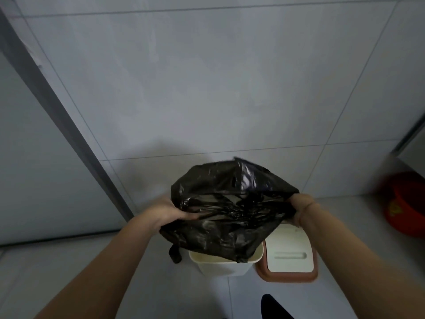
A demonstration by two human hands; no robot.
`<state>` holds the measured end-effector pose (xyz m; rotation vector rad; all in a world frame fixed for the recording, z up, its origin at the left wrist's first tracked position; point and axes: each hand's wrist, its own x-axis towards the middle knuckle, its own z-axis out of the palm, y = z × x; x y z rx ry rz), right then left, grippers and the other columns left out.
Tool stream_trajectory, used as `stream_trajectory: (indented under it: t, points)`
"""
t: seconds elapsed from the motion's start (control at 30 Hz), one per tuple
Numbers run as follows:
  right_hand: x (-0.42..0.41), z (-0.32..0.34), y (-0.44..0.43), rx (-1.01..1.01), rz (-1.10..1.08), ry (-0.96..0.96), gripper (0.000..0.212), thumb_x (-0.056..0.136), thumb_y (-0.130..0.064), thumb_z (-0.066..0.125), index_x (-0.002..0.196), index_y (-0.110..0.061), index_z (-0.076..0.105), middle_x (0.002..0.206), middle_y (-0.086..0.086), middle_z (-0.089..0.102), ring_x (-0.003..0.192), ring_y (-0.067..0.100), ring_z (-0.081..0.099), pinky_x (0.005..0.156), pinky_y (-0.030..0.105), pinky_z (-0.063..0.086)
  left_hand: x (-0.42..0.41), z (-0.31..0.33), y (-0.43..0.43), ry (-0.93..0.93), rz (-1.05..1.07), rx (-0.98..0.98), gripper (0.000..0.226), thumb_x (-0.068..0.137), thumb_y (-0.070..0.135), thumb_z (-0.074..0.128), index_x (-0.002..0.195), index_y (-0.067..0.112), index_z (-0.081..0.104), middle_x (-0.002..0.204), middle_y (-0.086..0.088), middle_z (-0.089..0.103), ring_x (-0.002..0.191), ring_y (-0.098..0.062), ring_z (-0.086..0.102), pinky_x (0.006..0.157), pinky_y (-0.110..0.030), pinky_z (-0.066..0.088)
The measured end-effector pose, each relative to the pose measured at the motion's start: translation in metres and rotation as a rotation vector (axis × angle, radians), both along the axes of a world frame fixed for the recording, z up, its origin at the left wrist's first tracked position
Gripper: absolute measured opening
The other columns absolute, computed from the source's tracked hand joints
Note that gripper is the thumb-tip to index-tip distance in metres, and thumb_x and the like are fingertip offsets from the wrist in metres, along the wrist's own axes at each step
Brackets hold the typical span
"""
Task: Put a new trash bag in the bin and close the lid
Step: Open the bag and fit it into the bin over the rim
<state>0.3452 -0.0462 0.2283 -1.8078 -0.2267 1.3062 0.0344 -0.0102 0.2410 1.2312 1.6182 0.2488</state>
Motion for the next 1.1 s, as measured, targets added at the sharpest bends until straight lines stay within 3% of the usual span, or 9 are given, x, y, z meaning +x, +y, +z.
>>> stream_trajectory:
  t: [0.13, 0.33, 0.53, 0.63, 0.73, 0.83, 0.93, 1.03, 1.1]
  points:
    - [-0.002, -0.006, -0.003, -0.036, 0.086, 0.096, 0.028, 0.095, -0.006, 0.038, 0.072, -0.004, 0.055, 0.040, 0.013, 0.063, 0.031, 0.025, 0.060, 0.029, 0.034, 0.049, -0.007, -0.022, 0.007, 0.110, 0.235, 0.178, 0.020, 0.071, 0.018, 0.078, 0.081, 0.005, 0.067, 0.088, -0.014, 0.068, 0.085, -0.031, 0.063, 0.078, -0.037, 0.050]
    - [-0.001, -0.006, -0.007, -0.048, 0.273, 0.092, 0.017, 0.093, -0.009, 0.045, 0.080, -0.005, 0.056, 0.051, 0.012, 0.068, 0.051, 0.026, 0.065, 0.040, 0.035, 0.054, -0.034, -0.035, 0.019, 0.311, 0.490, 0.241, 0.020, 0.085, 0.007, 0.048, 0.084, -0.007, 0.063, 0.088, -0.027, 0.063, 0.080, -0.040, 0.062, 0.073, -0.042, 0.054]
    - [0.003, -0.004, -0.007, 0.022, 0.358, 0.201, 0.026, 0.087, -0.031, 0.056, 0.091, -0.007, 0.064, 0.072, 0.014, 0.074, 0.081, 0.029, 0.063, 0.075, 0.041, 0.052, -0.025, -0.029, 0.019, -0.487, 0.905, -0.117, 0.034, 0.096, 0.005, 0.041, 0.128, 0.000, 0.050, 0.124, -0.022, 0.059, 0.101, -0.035, 0.060, 0.083, -0.043, 0.048]
    - [-0.001, -0.004, -0.004, 0.055, 0.318, 0.146, 0.038, 0.081, -0.038, 0.062, 0.103, -0.007, 0.064, 0.095, 0.019, 0.072, 0.093, 0.035, 0.065, 0.080, 0.043, 0.054, -0.013, -0.014, 0.004, -0.366, 0.530, -0.177, 0.031, 0.094, 0.010, 0.048, 0.123, -0.002, 0.054, 0.099, -0.020, 0.067, 0.087, -0.033, 0.064, 0.069, -0.042, 0.054]
    - [-0.008, 0.000, 0.003, 0.122, 0.314, -0.001, 0.047, 0.076, -0.041, 0.068, 0.108, -0.006, 0.062, 0.104, 0.019, 0.069, 0.097, 0.035, 0.065, 0.088, 0.045, 0.053, -0.001, -0.002, -0.002, -0.186, 0.158, -0.074, 0.058, 0.075, 0.004, 0.066, 0.130, 0.006, 0.049, 0.127, -0.013, 0.060, 0.111, -0.029, 0.057, 0.092, -0.038, 0.048]
    - [-0.015, 0.008, 0.010, 0.188, 0.388, -0.100, 0.035, 0.077, -0.037, 0.069, 0.094, -0.006, 0.064, 0.085, 0.015, 0.070, 0.079, 0.030, 0.067, 0.071, 0.035, 0.056, 0.018, 0.015, 0.003, -0.115, 0.061, 0.289, 0.117, 0.062, 0.011, 0.076, 0.150, 0.022, -0.001, 0.154, -0.003, 0.022, 0.140, -0.024, 0.026, 0.109, -0.037, 0.032]
    - [-0.030, 0.017, 0.015, 0.237, 0.503, -0.065, 0.022, 0.082, -0.023, 0.065, 0.094, -0.005, 0.065, 0.077, 0.012, 0.071, 0.070, 0.026, 0.067, 0.065, 0.031, 0.056, 0.047, 0.027, 0.005, 0.231, -0.270, 0.708, 0.145, 0.041, 0.057, 0.079, 0.141, 0.039, -0.025, 0.160, 0.004, -0.009, 0.146, -0.016, -0.007, 0.118, -0.043, -0.002]
    - [-0.047, 0.028, 0.015, 0.251, 0.668, 0.127, 0.025, 0.083, -0.010, 0.061, 0.105, 0.002, 0.063, 0.093, 0.016, 0.071, 0.083, 0.031, 0.067, 0.075, 0.035, 0.057, 0.071, 0.013, 0.003, 0.419, -0.526, 0.688, 0.140, 0.045, 0.063, 0.075, 0.142, 0.039, -0.023, 0.156, -0.008, 0.024, 0.146, -0.023, 0.016, 0.116, -0.049, -0.005]
    - [-0.048, 0.033, 0.015, 0.265, 0.755, 0.170, 0.023, 0.080, -0.006, 0.064, 0.102, 0.002, 0.065, 0.093, 0.016, 0.072, 0.082, 0.028, 0.069, 0.077, 0.034, 0.058, 0.073, 0.001, 0.007, 0.424, -0.509, 0.605, 0.101, 0.059, 0.048, 0.074, 0.145, 0.025, 0.023, 0.129, -0.006, 0.060, 0.124, -0.029, 0.051, 0.107, -0.042, 0.032]
